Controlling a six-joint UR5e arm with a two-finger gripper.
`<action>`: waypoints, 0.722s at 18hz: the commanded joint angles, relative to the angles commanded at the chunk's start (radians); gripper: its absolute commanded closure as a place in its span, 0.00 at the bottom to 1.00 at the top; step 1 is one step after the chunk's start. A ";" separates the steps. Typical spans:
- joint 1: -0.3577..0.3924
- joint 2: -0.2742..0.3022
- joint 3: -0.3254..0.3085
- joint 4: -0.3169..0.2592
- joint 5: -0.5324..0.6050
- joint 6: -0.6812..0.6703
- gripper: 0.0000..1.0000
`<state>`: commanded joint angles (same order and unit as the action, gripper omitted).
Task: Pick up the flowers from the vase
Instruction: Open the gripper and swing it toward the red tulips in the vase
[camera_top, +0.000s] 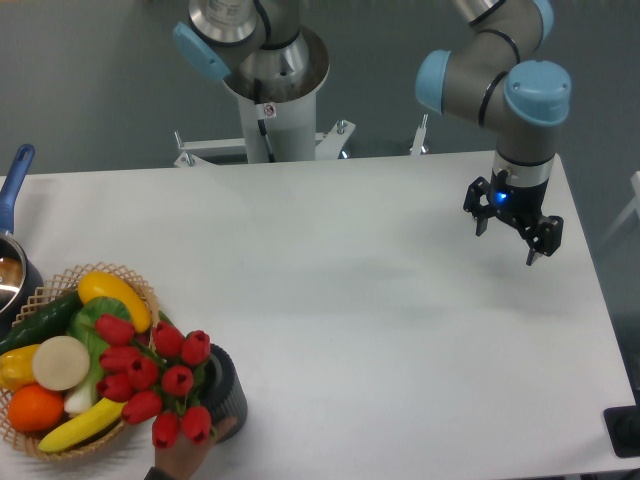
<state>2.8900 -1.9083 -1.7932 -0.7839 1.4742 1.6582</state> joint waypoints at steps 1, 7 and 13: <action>0.000 0.000 0.000 0.000 0.000 -0.002 0.00; -0.009 0.008 -0.006 -0.005 -0.029 -0.040 0.00; -0.006 0.050 -0.017 0.024 -0.305 -0.210 0.00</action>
<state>2.8839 -1.8578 -1.8101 -0.7594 1.1692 1.4481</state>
